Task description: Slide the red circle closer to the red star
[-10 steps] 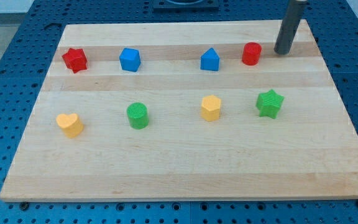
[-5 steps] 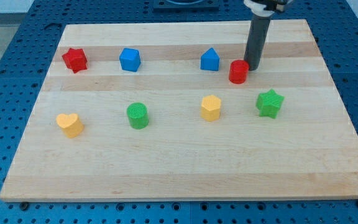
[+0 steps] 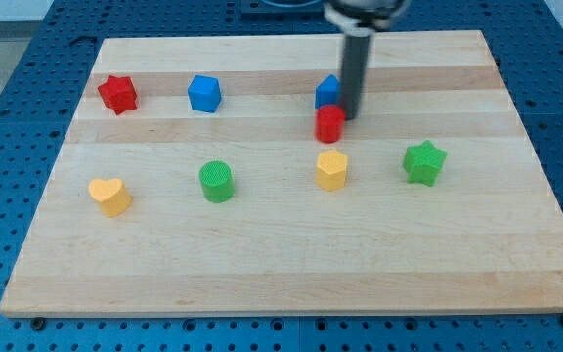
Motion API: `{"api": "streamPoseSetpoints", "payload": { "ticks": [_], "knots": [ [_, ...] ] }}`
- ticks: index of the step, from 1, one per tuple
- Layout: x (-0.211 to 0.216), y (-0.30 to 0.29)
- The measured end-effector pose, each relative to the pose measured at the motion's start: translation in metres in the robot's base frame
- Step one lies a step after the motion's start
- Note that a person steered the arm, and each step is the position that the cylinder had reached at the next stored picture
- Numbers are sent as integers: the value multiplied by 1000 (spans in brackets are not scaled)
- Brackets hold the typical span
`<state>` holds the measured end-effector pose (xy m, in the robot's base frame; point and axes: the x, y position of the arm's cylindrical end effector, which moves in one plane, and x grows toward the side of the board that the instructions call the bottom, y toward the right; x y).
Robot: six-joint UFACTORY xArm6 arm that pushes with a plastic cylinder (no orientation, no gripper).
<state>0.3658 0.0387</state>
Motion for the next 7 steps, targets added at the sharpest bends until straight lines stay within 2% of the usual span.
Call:
{"api": "streamPoseSetpoints", "payload": {
  "ticks": [1,3,4,5,7],
  "knots": [
    [6,-26],
    [6,39],
    [22,41],
    [43,7],
    [50,-132]
  ]
}}
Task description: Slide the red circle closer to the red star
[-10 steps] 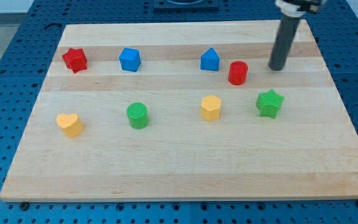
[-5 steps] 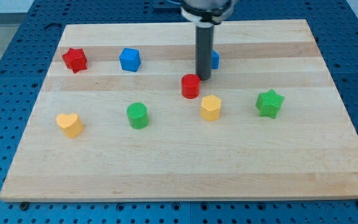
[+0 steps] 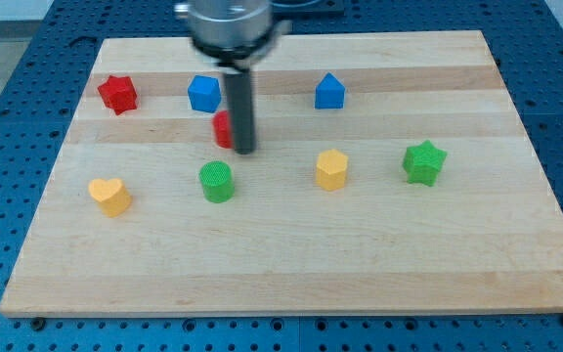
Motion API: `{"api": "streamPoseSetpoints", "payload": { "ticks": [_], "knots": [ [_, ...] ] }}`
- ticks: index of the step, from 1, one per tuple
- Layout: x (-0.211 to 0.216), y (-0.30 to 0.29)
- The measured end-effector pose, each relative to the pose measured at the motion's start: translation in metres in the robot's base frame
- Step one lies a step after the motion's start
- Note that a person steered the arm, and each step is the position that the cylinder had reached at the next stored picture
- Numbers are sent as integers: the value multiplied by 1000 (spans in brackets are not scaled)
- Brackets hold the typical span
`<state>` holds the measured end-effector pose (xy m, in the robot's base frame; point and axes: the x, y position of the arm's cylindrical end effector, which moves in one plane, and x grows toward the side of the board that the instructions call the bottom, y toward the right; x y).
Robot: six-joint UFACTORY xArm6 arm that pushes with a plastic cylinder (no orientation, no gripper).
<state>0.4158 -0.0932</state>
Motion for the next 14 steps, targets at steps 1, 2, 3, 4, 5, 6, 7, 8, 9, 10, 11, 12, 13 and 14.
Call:
{"api": "streamPoseSetpoints", "payload": {
  "ticks": [1,2,3,4,5,6,7,8,9,10,11,12,13,14],
  "knots": [
    [-3,-53],
    [-3,-35],
    [-4,26],
    [-20,49],
    [-42,26],
    [-44,-25],
    [-44,-69],
    [-33,-49],
    [-15,-42],
    [-14,-81],
    [-25,-114],
    [-31,-126],
    [-24,-111],
    [-41,-93]
  ]
}}
